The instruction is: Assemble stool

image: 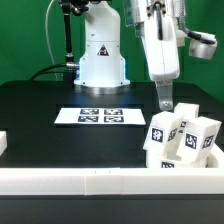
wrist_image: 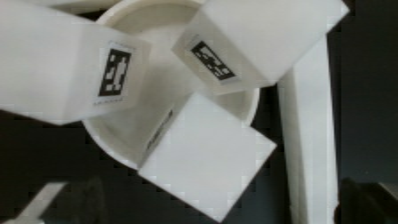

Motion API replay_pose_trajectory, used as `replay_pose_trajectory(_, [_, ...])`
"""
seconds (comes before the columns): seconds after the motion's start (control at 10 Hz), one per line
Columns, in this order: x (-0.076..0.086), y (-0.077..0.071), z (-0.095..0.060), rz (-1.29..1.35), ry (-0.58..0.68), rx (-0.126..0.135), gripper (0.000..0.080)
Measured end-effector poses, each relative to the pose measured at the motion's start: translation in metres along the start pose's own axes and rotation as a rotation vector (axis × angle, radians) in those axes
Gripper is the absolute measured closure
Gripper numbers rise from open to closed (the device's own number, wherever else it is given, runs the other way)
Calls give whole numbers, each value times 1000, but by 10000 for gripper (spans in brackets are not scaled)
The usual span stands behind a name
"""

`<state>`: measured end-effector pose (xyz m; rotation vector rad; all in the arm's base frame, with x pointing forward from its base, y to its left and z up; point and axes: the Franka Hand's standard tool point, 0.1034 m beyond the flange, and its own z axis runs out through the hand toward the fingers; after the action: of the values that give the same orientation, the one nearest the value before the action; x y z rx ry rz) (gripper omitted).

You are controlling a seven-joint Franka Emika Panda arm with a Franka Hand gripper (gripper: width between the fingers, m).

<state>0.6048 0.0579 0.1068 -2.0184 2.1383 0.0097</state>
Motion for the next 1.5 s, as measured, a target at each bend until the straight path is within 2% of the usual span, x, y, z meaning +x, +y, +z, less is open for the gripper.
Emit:
replay_pose_trajectory(0.1, [-2, 0, 0, -132, -6, -8, 151])
replay_pose_trajectory(0.3, [-4, -1, 0, -387, -6, -5, 151])
replay_pose_trajectory(0.8, [-2, -1, 2, -750, 0, -11, 151])
replay_pose_trajectory(1.0, [-4, 0, 3, -1042, 14, -35, 151])
replay_pose_trajectory(1.1, [-1, -1, 3, -1163, 13, -35, 151])
replay_pose_trajectory(1.3, [3, -3, 2, -1311, 13, -37, 151])
replay_pose_trajectory(1.5, [6, -4, 2, -1417, 24, -51, 151])
